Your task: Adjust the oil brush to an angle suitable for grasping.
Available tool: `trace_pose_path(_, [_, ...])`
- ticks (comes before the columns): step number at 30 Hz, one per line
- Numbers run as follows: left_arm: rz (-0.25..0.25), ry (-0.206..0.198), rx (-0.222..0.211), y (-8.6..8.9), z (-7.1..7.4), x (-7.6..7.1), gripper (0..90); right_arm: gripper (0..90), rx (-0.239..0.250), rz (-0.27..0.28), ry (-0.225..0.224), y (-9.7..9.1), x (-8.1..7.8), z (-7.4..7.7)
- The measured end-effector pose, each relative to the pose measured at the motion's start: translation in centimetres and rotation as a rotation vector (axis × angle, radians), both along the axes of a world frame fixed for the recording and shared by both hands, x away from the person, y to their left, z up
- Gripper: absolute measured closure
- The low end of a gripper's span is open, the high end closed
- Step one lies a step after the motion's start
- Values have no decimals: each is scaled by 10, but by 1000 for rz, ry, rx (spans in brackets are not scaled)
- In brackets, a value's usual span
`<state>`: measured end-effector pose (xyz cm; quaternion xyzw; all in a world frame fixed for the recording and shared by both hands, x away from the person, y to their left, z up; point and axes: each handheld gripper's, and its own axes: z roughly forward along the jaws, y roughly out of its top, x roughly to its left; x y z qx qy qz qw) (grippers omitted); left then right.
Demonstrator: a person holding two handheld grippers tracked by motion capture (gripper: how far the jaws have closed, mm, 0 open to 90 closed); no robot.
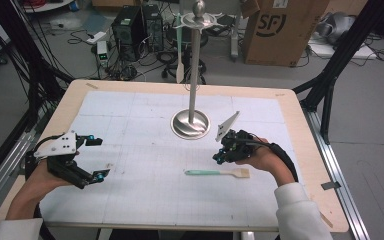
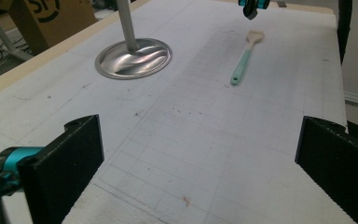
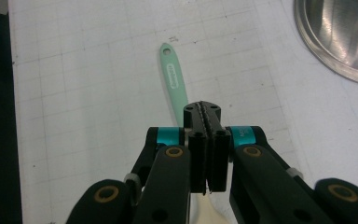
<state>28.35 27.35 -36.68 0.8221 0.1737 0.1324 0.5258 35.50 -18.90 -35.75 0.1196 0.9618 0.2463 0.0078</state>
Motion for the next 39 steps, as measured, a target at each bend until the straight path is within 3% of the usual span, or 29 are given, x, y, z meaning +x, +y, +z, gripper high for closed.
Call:
trace_pose_path(6, [0,0,3,0,0,0,16,890,6,-4,9,-1,3,-9])
trace_pose_path(25, [1,4,7,-1,-1,1,16,890,-81,-70,61,-24,5,-48])
trace_pose_path(31, [1,3,10,-1,-1,0,16,890,-119,-75,60,-27,4,-53])
trace_pose_path(39, [3,4,8,-1,-1,0,16,890,-114,-93,63,-40,1,-52])
